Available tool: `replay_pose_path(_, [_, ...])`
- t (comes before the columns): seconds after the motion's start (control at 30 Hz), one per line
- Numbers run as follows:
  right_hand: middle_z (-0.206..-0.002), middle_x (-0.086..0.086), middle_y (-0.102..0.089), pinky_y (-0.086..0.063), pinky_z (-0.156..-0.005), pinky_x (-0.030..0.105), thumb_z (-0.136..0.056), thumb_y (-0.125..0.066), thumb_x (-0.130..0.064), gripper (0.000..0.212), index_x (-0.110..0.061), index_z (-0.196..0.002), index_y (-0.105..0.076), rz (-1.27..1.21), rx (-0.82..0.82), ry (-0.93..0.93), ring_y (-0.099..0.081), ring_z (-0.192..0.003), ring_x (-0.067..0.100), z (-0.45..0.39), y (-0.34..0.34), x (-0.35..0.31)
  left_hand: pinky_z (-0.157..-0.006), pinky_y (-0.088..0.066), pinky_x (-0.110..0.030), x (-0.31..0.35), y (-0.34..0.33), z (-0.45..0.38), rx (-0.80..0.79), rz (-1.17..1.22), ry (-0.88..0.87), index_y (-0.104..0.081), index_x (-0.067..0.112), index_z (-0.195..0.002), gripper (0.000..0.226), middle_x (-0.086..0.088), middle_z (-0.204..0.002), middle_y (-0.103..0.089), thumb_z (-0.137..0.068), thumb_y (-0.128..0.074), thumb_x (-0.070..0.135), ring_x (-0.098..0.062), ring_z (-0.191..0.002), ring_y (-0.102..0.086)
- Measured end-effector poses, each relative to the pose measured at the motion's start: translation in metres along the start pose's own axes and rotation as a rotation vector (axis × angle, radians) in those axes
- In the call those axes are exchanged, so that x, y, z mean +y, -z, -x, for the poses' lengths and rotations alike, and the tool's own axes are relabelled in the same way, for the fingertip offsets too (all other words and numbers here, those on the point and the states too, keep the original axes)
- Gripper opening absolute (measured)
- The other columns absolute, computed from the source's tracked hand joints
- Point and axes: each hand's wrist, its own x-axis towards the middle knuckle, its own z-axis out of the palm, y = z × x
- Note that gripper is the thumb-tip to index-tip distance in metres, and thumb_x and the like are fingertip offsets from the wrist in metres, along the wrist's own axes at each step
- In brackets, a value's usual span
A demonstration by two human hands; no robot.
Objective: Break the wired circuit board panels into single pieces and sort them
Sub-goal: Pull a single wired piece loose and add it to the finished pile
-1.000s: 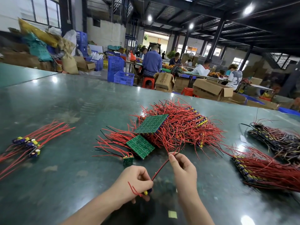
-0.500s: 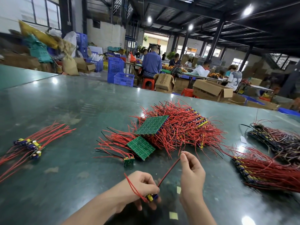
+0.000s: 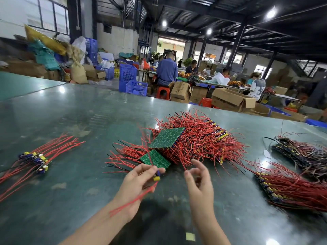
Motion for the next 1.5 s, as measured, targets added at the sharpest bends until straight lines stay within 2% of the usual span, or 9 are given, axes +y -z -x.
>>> replay_pose_path(0.17, [-0.091,-0.016,-0.052,-0.038,-0.071,0.006,-0.078,-0.07,-0.008,0.049,-0.041,-0.111,-0.054,0.362,-0.311,0.324,-0.049,-0.076,-0.003,0.014,-0.01,0.003,-0.044,-0.049,-0.016,0.001,0.004,-0.002,0.137,0.22,0.104,-0.061,0.013,-0.079,0.006,-0.004,-0.073,-0.072,-0.081,-0.064,0.01,-0.01,-0.051,-0.064])
replay_pose_path(0.3, [-0.095,-0.02,-0.052,-0.04,-0.07,0.009,-0.072,-0.074,-0.024,0.047,-0.046,-0.11,-0.056,0.352,-0.418,0.332,-0.048,-0.076,-0.002,0.019,-0.013,0.003,-0.045,-0.052,-0.019,-0.006,0.001,0.0,0.143,0.173,0.116,-0.06,0.011,-0.081,0.006,-0.009,-0.07,-0.07,-0.085,-0.063,0.007,-0.013,-0.052,-0.065])
replay_pose_path(0.43, [-0.085,-0.012,-0.063,-0.041,-0.068,0.011,-0.076,-0.074,-0.016,0.03,-0.037,-0.095,-0.063,0.263,-0.273,0.264,-0.055,-0.071,0.004,0.018,-0.014,-0.002,-0.049,-0.054,-0.021,-0.011,-0.003,0.003,0.12,0.171,0.061,-0.059,0.005,-0.081,0.006,-0.011,-0.072,-0.071,-0.085,-0.062,0.003,-0.014,-0.057,-0.068])
replay_pose_path(0.67, [-0.062,-0.006,-0.066,-0.044,-0.054,0.01,-0.091,-0.057,-0.005,0.021,-0.013,-0.079,-0.072,-0.209,-0.086,-0.19,-0.054,-0.056,-0.001,0.007,-0.005,-0.016,-0.066,-0.057,-0.023,-0.018,-0.01,0.008,-0.084,0.108,0.001,-0.058,0.001,-0.078,0.021,-0.014,-0.095,-0.072,-0.065,-0.064,-0.015,-0.019,-0.082,-0.071])
replay_pose_path(0.83, [-0.074,-0.002,-0.072,-0.048,-0.06,0.012,-0.092,-0.054,-0.002,0.024,-0.013,-0.082,-0.073,-0.162,-0.178,-0.178,-0.062,-0.066,0.002,0.011,-0.009,-0.018,-0.067,-0.06,-0.032,-0.017,-0.006,0.008,-0.188,0.131,0.289,-0.068,0.001,-0.094,0.016,-0.02,-0.1,-0.071,-0.083,-0.063,0.012,-0.026,-0.082,-0.072])
replay_pose_path(0.97, [-0.08,-0.004,-0.074,-0.047,-0.063,0.011,-0.09,-0.058,0.0,0.022,-0.014,-0.081,-0.073,-0.088,-0.224,-0.124,-0.064,-0.07,0.001,0.013,-0.009,-0.017,-0.063,-0.058,-0.03,-0.018,-0.004,0.008,-0.205,0.098,0.282,-0.064,-0.001,-0.098,0.032,-0.021,-0.093,-0.07,-0.068,-0.072,0.006,-0.024,-0.077,-0.072])
replay_pose_path(1.13, [-0.085,-0.003,-0.074,-0.049,-0.073,0.019,-0.087,-0.063,-0.004,0.02,-0.018,-0.077,-0.072,-0.029,-0.238,-0.091,-0.066,-0.079,0.006,0.014,-0.009,-0.016,-0.056,-0.056,-0.026,-0.018,-0.005,0.006,-0.162,0.07,0.226,-0.065,0.002,-0.089,0.023,-0.01,-0.077,-0.07,-0.067,-0.07,0.006,-0.014,-0.062,-0.067])
replay_pose_path(1.3, [-0.071,0.0,-0.07,-0.045,-0.065,0.026,-0.084,-0.068,-0.012,0.022,-0.027,-0.068,-0.073,0.051,-0.202,-0.078,-0.059,-0.066,0.011,0.01,-0.005,-0.014,-0.06,-0.053,-0.023,-0.023,-0.003,0.007,-0.17,-0.246,0.028,-0.064,0.004,-0.082,0.01,-0.005,-0.072,-0.067,-0.077,-0.071,-0.002,-0.011,-0.065,-0.063])
replay_pose_path(1.5, [-0.064,0.005,-0.067,-0.044,-0.061,0.028,-0.084,-0.069,-0.014,0.019,-0.017,-0.065,-0.071,0.118,-0.226,-0.159,-0.053,-0.061,0.013,0.008,-0.005,-0.012,-0.069,-0.048,-0.022,-0.02,0.002,0.007,-0.186,-0.738,-0.187,-0.064,0.012,-0.076,0.011,0.002,-0.07,-0.067,-0.077,-0.074,0.006,-0.008,-0.068,-0.059])
